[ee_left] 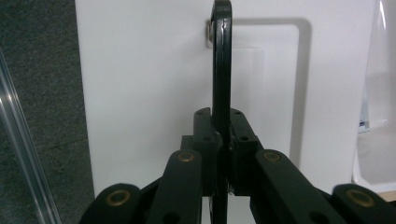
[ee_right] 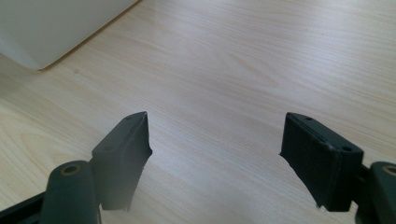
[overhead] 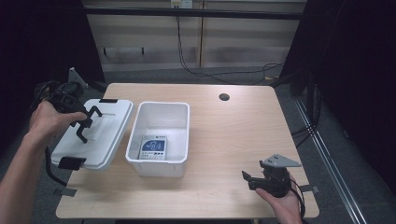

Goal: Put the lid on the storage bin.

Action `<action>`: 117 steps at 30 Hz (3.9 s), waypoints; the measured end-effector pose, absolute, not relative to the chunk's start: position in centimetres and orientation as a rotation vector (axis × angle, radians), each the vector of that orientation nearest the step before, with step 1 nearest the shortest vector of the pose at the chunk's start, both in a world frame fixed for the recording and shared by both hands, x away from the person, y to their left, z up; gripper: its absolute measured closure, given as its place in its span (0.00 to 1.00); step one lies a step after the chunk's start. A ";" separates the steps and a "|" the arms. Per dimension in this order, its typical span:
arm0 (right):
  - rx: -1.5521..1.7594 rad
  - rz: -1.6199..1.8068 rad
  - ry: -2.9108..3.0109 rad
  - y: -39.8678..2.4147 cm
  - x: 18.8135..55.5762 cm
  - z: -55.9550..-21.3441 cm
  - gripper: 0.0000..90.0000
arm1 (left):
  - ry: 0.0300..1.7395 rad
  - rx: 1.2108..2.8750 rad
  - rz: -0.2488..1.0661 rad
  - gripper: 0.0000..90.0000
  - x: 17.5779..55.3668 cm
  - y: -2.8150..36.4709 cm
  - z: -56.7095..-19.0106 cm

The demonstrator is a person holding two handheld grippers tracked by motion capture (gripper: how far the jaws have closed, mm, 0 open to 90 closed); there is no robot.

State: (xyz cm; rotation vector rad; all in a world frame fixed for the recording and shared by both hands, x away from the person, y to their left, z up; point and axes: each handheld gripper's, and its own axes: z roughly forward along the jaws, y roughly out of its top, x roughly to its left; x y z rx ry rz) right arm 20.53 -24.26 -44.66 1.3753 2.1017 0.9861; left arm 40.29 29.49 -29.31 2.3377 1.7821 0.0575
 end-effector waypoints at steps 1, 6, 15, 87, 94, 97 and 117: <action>1.376 0.986 2.102 -24.3 20.5 -44.7 0.26 | 1.773 2.344 0.049 0.94 40.3 29.3 -29.3; 1.381 0.987 2.100 -24.3 20.5 -44.6 0.26 | 1.740 2.356 0.041 0.94 40.3 28.2 -28.9; 1.379 0.984 2.101 -24.2 20.5 -44.7 0.26 | 1.709 2.372 0.038 0.94 40.4 26.3 -27.8; 1.379 0.986 2.111 -24.2 20.6 -44.7 0.16 | 1.853 2.220 -0.053 0.94 41.0 14.6 -28.1; 1.374 0.988 2.113 -24.2 20.6 -44.7 0.16 | 1.920 2.170 -0.043 0.94 41.1 14.6 -28.2; 1.375 0.986 2.113 -24.2 20.6 -44.7 0.16 | 1.943 2.131 -0.044 0.94 41.0 14.4 -28.2; 1.378 0.992 2.116 -24.2 20.6 -44.7 0.17 | 1.953 2.102 -0.037 0.94 40.9 12.1 -28.2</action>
